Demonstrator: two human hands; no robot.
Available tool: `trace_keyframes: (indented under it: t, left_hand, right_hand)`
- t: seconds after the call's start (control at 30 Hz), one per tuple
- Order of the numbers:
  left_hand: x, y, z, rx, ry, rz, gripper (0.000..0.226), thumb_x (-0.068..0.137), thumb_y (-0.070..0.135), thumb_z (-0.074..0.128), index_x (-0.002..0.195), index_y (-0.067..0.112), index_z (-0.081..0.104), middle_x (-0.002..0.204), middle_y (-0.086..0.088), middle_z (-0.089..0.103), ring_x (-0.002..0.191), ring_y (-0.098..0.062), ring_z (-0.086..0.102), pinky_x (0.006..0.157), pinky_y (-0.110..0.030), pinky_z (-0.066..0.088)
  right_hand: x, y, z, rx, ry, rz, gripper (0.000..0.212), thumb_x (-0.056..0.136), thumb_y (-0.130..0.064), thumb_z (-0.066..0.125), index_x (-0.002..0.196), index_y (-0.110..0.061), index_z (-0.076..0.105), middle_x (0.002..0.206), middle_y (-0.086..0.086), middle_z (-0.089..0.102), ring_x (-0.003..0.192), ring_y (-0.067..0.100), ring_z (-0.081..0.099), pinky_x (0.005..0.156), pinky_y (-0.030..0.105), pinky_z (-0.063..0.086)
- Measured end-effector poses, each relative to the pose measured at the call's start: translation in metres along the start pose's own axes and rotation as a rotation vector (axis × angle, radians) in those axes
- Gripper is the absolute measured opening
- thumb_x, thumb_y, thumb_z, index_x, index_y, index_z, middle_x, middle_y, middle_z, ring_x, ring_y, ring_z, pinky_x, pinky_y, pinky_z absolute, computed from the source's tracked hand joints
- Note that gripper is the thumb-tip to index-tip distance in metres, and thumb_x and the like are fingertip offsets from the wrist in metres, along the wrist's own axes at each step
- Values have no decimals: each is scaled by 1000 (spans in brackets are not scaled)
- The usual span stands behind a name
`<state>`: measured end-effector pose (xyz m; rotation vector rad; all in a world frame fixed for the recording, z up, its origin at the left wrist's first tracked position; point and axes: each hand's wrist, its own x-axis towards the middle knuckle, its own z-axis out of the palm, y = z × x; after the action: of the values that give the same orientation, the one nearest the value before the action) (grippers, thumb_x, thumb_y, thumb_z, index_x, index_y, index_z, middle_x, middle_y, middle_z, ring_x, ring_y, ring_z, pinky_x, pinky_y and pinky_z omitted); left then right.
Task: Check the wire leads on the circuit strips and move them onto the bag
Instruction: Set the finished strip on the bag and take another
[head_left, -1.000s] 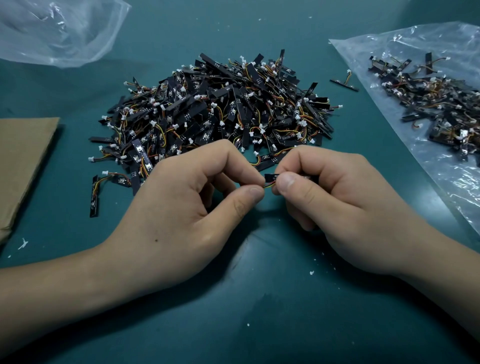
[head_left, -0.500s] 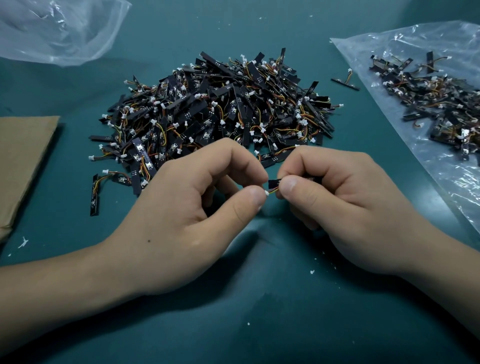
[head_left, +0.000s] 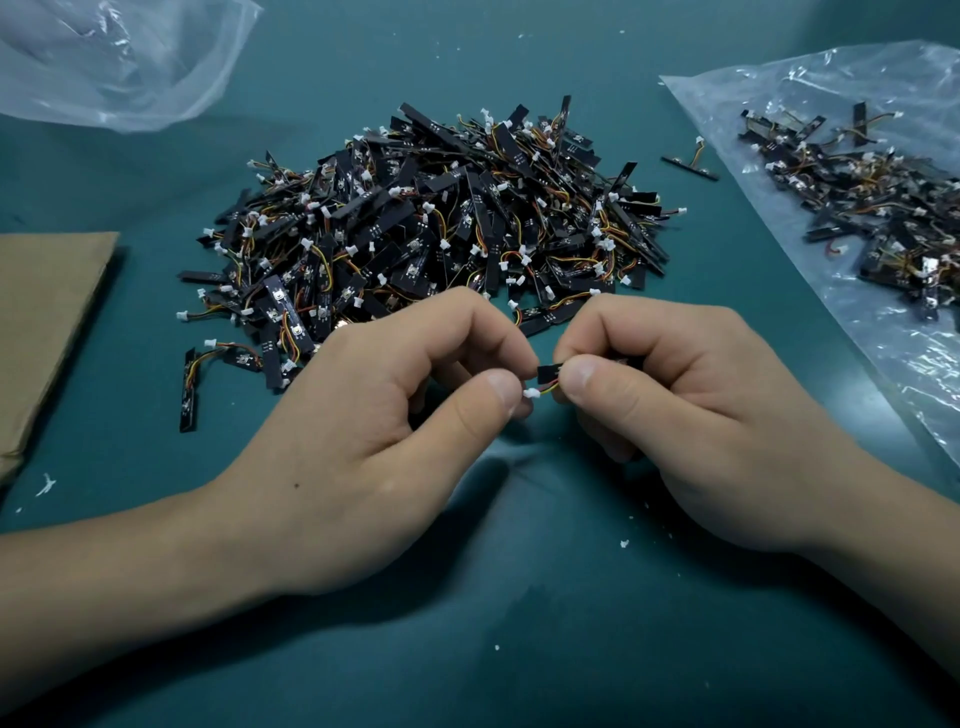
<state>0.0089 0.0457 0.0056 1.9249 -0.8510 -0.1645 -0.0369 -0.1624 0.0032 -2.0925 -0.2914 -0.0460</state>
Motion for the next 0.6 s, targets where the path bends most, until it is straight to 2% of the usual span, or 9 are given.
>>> trace_keyframes:
  t: [0.17, 0.27, 0.3, 0.4, 0.53, 0.6]
  left_hand:
    - [0, 0, 0, 8, -5, -16, 20, 96, 34, 49, 98, 23, 66, 87, 10, 72, 72, -22, 64, 63, -39, 49]
    - [0, 1, 1, 13, -9, -18, 13, 97, 23, 54, 96, 23, 66, 86, 9, 72, 73, -21, 65, 64, -37, 49]
    - [0, 2, 2, 4, -4, -21, 13, 96, 18, 54, 95, 23, 66, 84, 10, 72, 74, -17, 66, 64, -32, 50]
    - [-1, 6, 6, -95, 12, -49, 15, 93, 13, 53, 94, 17, 67, 79, 17, 68, 73, 5, 64, 66, -6, 45]
    - [-1, 9, 8, -119, 14, -77, 13, 89, 14, 55, 92, 16, 68, 79, 15, 66, 70, 9, 61, 66, -1, 41]
    - [0, 10, 8, -115, 13, -85, 12, 87, 16, 56, 91, 17, 68, 79, 14, 66, 70, 9, 60, 67, 0, 40]
  right_hand:
    - [0, 0, 0, -24, -5, 3, 19, 96, -27, 57, 78, -25, 60, 61, 0, 55, 56, 17, 48, 55, 36, 42]
    - [-1, 0, 0, -45, -15, 2, 19, 96, -25, 57, 77, -23, 60, 62, -1, 56, 55, 14, 48, 55, 32, 41]
    - [-1, 0, 0, -43, -16, 1, 20, 96, -25, 57, 77, -23, 60, 62, 0, 56, 55, 15, 47, 54, 33, 41]
    - [-1, -1, 0, -51, -18, -6, 20, 97, -25, 57, 77, -24, 60, 62, 2, 56, 55, 15, 47, 53, 32, 41]
    - [-1, 0, 0, -64, -15, -6, 20, 97, -26, 57, 76, -25, 59, 62, 3, 57, 54, 17, 48, 53, 32, 41]
    - [-1, -1, 0, -73, -15, -10, 20, 97, -26, 58, 76, -25, 59, 63, 1, 58, 55, 13, 48, 53, 27, 40]
